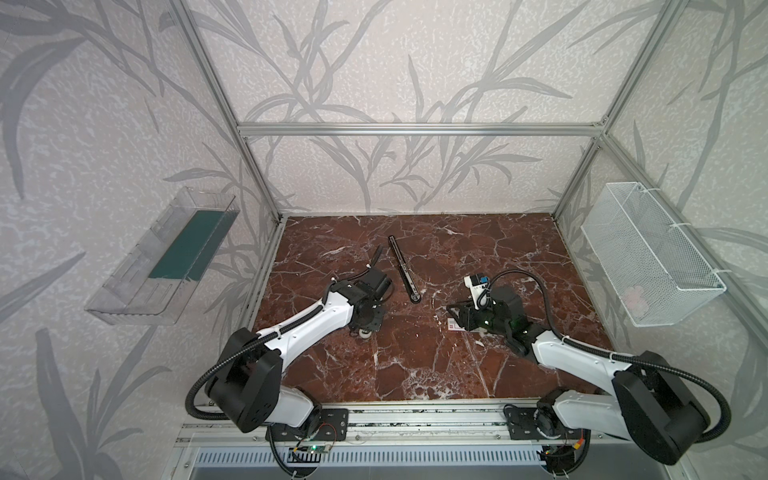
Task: Load the staples into the stapler
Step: 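Lift the closed cream stapler with the left gripper while the right gripper draws back, then lower the cream stapler onto the table with the left gripper and open it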
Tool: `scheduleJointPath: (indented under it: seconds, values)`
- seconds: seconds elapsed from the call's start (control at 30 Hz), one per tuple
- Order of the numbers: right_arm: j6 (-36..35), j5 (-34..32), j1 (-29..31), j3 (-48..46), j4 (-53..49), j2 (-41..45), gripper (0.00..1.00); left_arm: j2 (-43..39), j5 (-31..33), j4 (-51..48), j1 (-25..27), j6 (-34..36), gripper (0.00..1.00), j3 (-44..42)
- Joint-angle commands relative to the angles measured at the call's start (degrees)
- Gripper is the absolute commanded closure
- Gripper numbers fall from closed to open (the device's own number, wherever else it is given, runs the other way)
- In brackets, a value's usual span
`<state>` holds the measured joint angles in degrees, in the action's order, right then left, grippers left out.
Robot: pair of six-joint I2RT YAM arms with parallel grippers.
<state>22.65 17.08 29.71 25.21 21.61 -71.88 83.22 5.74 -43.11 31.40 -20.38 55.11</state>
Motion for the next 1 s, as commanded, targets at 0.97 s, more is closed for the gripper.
scheduleJointPath:
  seconds: [0.97]
  values:
    - [0.65,3.12,-0.14,2.19,1.31,-1.37,0.53,10.64,6.88,3.47,-10.13,0.43,0.6,15.31]
